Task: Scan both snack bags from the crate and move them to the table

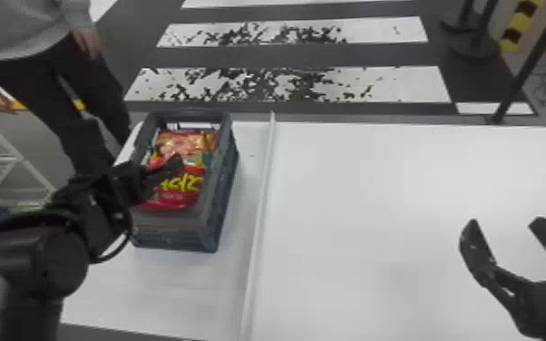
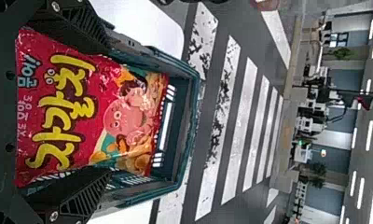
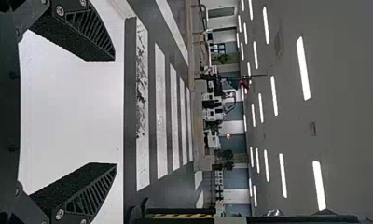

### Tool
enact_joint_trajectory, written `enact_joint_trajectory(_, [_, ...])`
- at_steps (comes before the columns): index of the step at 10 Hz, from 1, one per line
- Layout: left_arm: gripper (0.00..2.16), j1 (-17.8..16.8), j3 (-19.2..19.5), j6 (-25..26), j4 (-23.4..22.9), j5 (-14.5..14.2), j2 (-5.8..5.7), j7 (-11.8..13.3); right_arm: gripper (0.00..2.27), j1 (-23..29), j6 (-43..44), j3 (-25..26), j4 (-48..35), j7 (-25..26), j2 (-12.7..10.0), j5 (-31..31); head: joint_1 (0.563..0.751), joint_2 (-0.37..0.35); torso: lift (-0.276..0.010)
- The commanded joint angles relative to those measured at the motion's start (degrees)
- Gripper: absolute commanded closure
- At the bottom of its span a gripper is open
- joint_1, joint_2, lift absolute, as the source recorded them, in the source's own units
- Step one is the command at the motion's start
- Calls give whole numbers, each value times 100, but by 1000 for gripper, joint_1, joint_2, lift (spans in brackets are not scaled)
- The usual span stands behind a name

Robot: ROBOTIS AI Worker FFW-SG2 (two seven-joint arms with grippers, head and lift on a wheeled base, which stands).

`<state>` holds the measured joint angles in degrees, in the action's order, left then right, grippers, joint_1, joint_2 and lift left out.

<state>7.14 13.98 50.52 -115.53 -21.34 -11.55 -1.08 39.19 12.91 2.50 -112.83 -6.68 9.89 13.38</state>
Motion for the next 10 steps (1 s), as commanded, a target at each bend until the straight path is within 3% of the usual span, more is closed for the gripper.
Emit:
enact_joint_trajectory(1, [100,-354,-141,42,435,51,-40,2,120,1,-22,23,7,0,-5,-2,695,125,-87])
enact_joint_trajectory(2, [100,-573,-203,95,716,69,-66,11,120,1,-22,49,25,0,-5,-2,695,121,-87])
enact_joint_trajectory(3, [100,-872,-221,517,962,69,-101,20,120,-8,-22,84,51,0,-5,-2,695,115,-87])
enact_joint_trajectory(6, [100,-1391,-511,534,1666,236,-101,46,124,-52,-22,93,121,0,-5,7,695,98,-87])
enact_joint_trajectory(9, [137,-1567,-616,534,2131,350,-93,90,124,-148,-22,75,200,0,4,33,695,86,-87])
enact_joint_trajectory(10, [576,-1575,-616,552,2263,350,-84,143,124,-184,-22,67,236,0,13,33,695,85,-87])
